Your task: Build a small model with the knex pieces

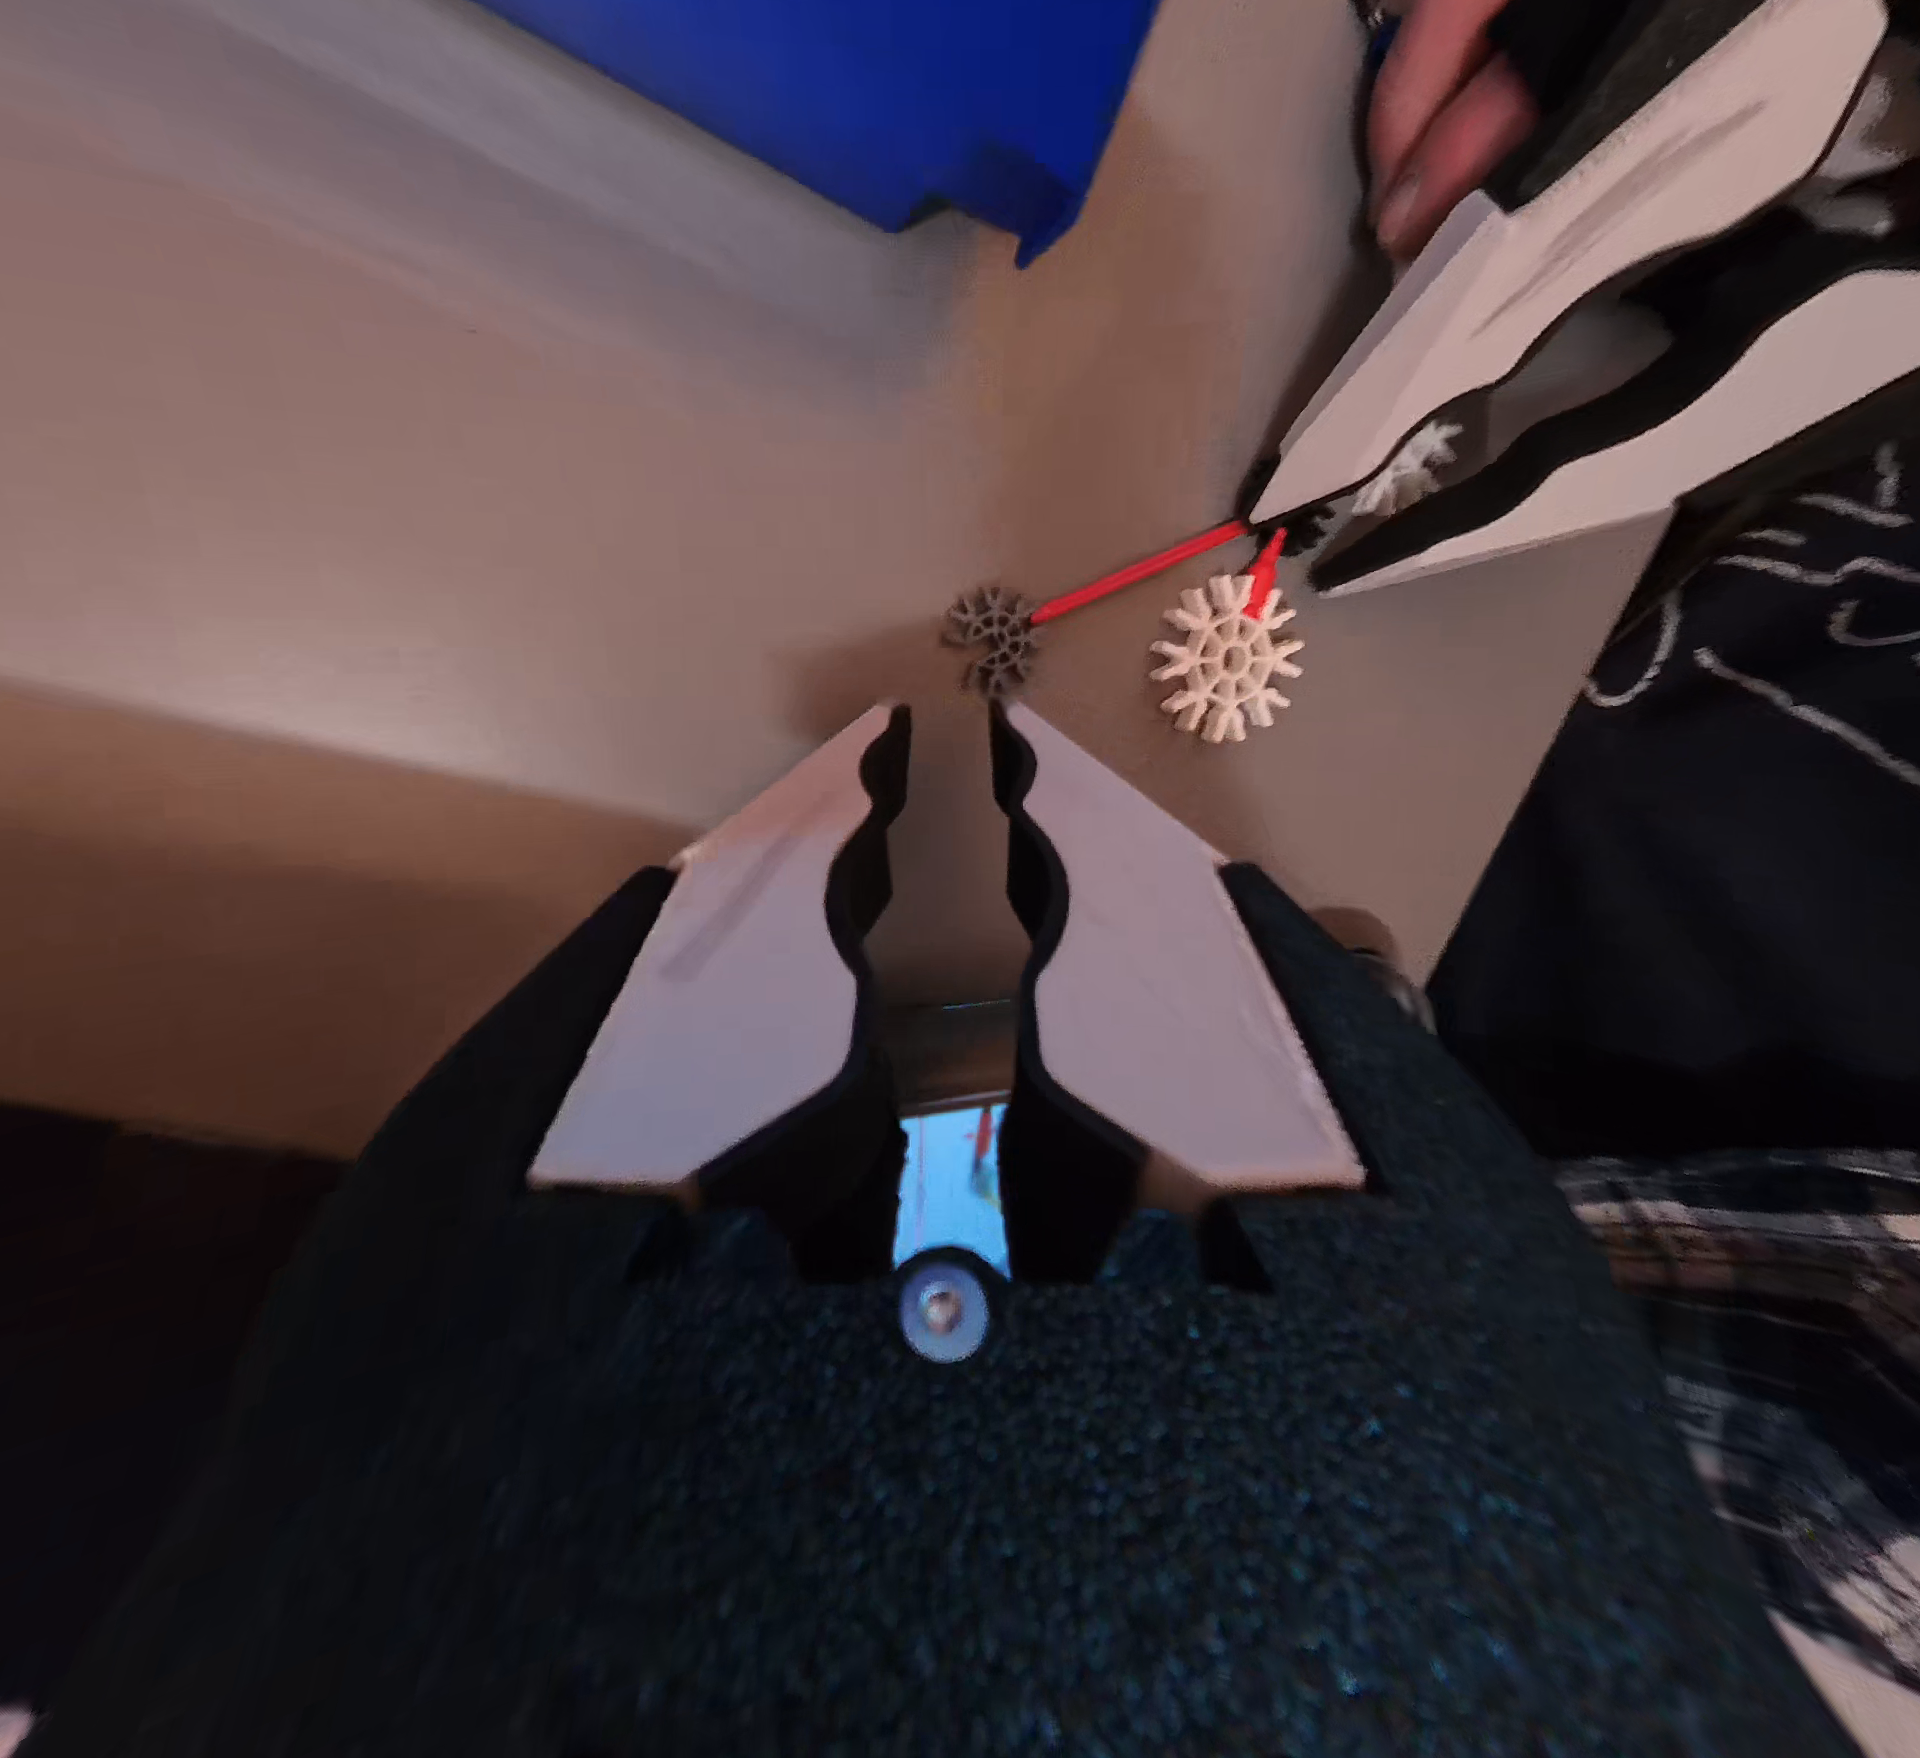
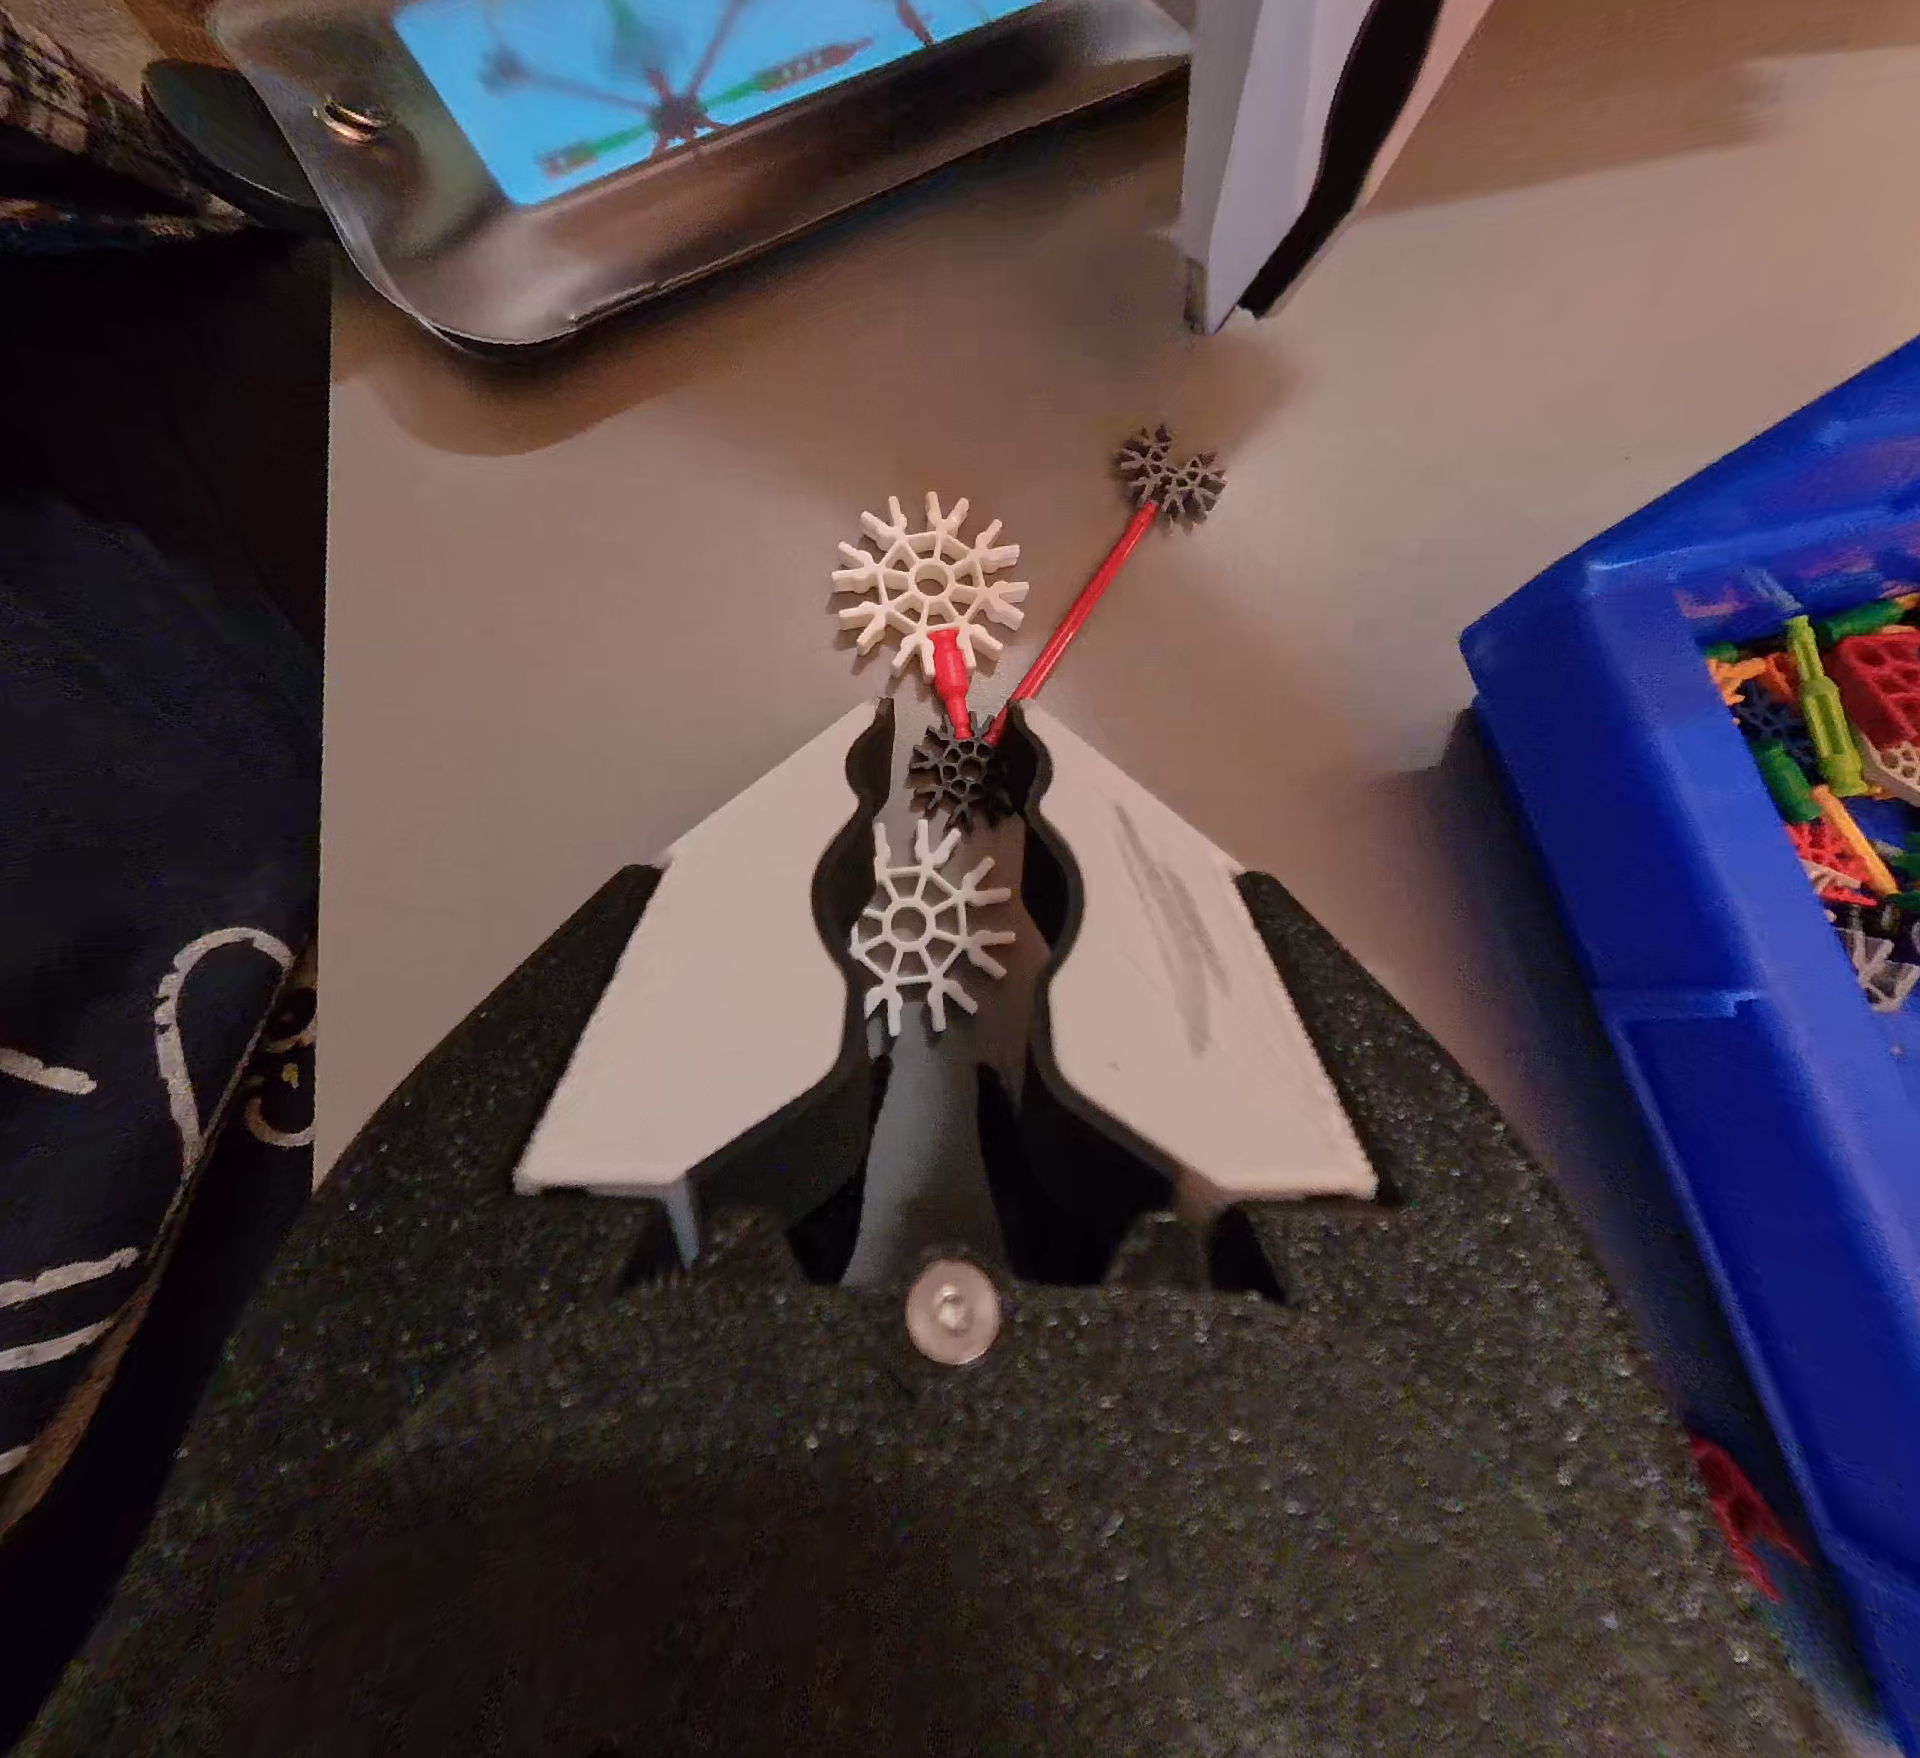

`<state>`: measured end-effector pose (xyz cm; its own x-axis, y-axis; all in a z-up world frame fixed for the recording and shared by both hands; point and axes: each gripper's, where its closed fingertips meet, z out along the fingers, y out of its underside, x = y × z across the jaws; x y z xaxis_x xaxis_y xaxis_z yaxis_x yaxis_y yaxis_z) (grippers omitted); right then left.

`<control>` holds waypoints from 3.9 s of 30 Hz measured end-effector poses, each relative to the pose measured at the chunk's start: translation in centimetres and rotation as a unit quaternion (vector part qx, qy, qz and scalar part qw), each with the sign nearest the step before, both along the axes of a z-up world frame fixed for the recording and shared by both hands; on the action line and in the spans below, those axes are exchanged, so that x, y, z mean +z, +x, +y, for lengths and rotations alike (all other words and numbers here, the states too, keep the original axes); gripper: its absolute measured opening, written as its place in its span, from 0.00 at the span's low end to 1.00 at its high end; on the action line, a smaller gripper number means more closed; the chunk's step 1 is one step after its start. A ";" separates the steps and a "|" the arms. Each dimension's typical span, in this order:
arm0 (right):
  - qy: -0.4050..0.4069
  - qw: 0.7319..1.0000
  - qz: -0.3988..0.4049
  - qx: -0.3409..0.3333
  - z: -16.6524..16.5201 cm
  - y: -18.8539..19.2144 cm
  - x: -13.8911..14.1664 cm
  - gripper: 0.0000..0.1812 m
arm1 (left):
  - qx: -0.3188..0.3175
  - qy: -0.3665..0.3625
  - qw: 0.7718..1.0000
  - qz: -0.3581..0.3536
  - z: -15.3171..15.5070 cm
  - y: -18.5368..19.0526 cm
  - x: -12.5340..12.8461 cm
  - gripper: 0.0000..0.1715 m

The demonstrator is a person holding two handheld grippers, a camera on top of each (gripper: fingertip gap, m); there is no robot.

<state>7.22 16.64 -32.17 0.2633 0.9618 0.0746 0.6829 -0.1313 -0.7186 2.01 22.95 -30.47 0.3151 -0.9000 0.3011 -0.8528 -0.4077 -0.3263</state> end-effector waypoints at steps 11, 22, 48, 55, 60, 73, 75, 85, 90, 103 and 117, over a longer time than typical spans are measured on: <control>-0.008 1.000 0.003 0.001 0.0 -0.1 0.0 0.12 | -0.114 0.092 0.989 -0.006 0.0 0.2 0.3 0.11; -0.010 1.000 0.006 0.001 0.0 -0.1 0.0 0.11 | -0.170 0.126 0.977 -0.016 -0.1 1.2 -0.5 0.06; -0.007 1.000 0.009 0.005 0.0 -0.1 0.0 0.11 | -0.198 0.109 0.974 -0.001 -0.8 1.6 -1.1 0.05; -0.010 1.000 0.011 0.006 0.0 -0.1 0.0 0.11 | -0.251 0.163 0.954 0.025 -0.6 1.3 -2.2 0.15; -0.012 1.000 0.012 0.007 0.0 -0.1 0.0 0.11 | -0.258 0.161 0.953 0.008 -0.8 1.6 -2.2 0.13; -0.013 1.000 0.013 0.009 -0.1 -0.1 0.0 0.11 | -0.254 0.152 0.955 0.001 -1.4 1.4 -1.7 0.13; -0.013 1.000 0.013 0.009 -0.1 -0.1 0.0 0.10 | -0.251 0.150 0.956 -0.002 -1.5 1.6 -1.7 0.13; -0.012 1.000 0.013 0.010 -0.1 -0.1 0.0 0.10 | -0.249 0.152 0.956 0.015 -1.4 1.5 -2.2 0.13; -0.011 1.000 0.013 0.011 -0.1 -0.1 0.0 0.11 | -0.240 0.156 0.958 0.020 -1.3 1.4 -2.1 0.17; -0.012 1.000 0.015 0.012 -0.2 0.0 0.1 0.11 | -0.239 0.139 0.961 -0.001 -1.8 2.3 -0.6 0.01; -0.013 1.000 0.014 0.012 -0.1 -0.1 0.0 0.11 | -0.256 0.136 0.956 0.035 -2.2 2.2 -1.8 0.00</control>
